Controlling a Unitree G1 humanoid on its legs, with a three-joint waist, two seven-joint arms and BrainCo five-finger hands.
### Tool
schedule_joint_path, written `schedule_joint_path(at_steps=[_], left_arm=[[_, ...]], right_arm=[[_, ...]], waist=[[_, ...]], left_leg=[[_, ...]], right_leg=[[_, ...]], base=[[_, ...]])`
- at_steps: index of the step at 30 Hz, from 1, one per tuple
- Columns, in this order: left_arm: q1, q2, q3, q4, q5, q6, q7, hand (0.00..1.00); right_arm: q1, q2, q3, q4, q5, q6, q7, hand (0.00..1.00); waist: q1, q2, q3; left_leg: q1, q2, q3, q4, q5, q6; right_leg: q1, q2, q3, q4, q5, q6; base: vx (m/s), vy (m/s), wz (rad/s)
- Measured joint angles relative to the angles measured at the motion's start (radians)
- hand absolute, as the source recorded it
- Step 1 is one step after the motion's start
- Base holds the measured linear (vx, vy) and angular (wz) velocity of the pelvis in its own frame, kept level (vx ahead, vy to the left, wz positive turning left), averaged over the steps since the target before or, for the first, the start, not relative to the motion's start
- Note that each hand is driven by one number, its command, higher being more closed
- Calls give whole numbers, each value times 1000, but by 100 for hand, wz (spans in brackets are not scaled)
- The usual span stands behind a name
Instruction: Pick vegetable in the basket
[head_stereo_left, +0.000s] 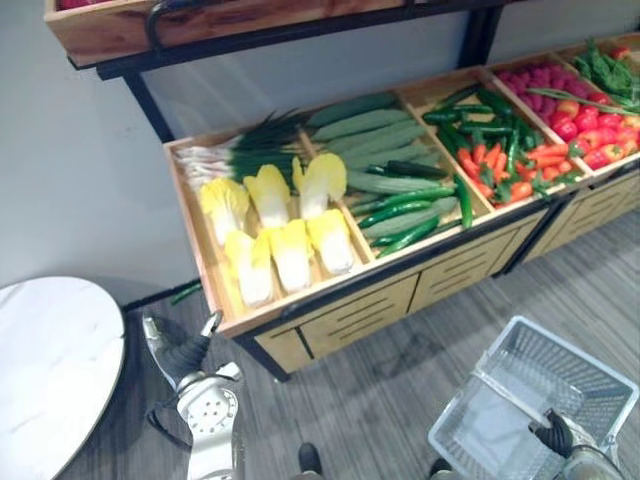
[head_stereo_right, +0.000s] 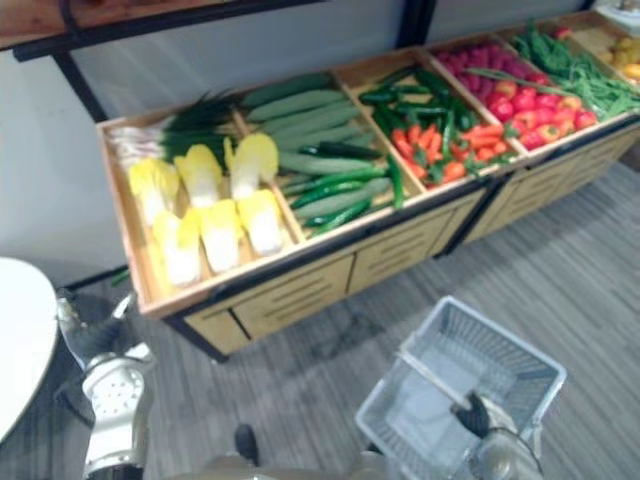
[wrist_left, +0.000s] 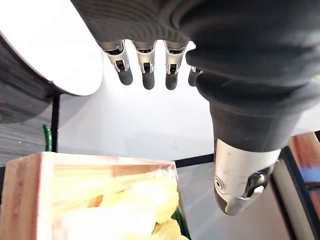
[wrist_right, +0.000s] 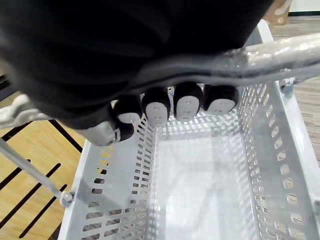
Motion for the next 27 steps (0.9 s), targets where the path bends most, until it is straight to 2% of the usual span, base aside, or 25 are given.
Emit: schedule_joint_path(at_steps=[1,6,8,12,18,23,27], left_arm=[[-18,0,0,-1,-1,15,7,0],[-73,6,6,41,-6,32,49,0],[-127,26,15,130,-11,39,77,0],[-198,62,34,250,-23,43,109,0],[-274,107,67,377,-101,53,152,0],[-323,138,92,452,-137,53,165,0],[-355,160,92,488,-139,53,175,0]], right_arm=[[6,4,0,0,0,0,1,100],[1,4,7,0,0,-1,3,100],[-10,4,22,0,0,-1,4,100],[-27,4,57,-1,0,-8,4,100],[-52,1,95,-2,1,-17,1,100],[-72,1,134,-1,5,-23,-5,100],[-87,1,148,-1,8,-32,-14,100]], waist=[[0,-1,-1],[-7,-3,0],[-22,-5,1],[-23,-15,2],[-28,-28,9],[-32,-46,23],[-33,-49,36]], left_leg=[[0,1,3,0,0,0],[0,3,22,1,-3,-2],[0,7,25,1,-4,-4],[-1,21,52,2,-7,-8],[-23,27,75,5,-8,-10],[-23,27,78,5,-9,-10],[-35,27,80,5,-9,-10]], right_leg=[[-7,1,4,1,0,0],[-15,4,19,0,5,3],[-16,9,22,-1,6,3],[-41,25,49,-1,9,-2],[-83,34,72,1,11,-4],[-89,35,81,-3,11,-4],[-103,36,84,-2,13,-6]], base=[[24,14,-8],[42,9,-10],[53,1,-5],[40,-7,-21],[55,-2,-14],[56,5,-5],[32,8,-3]])
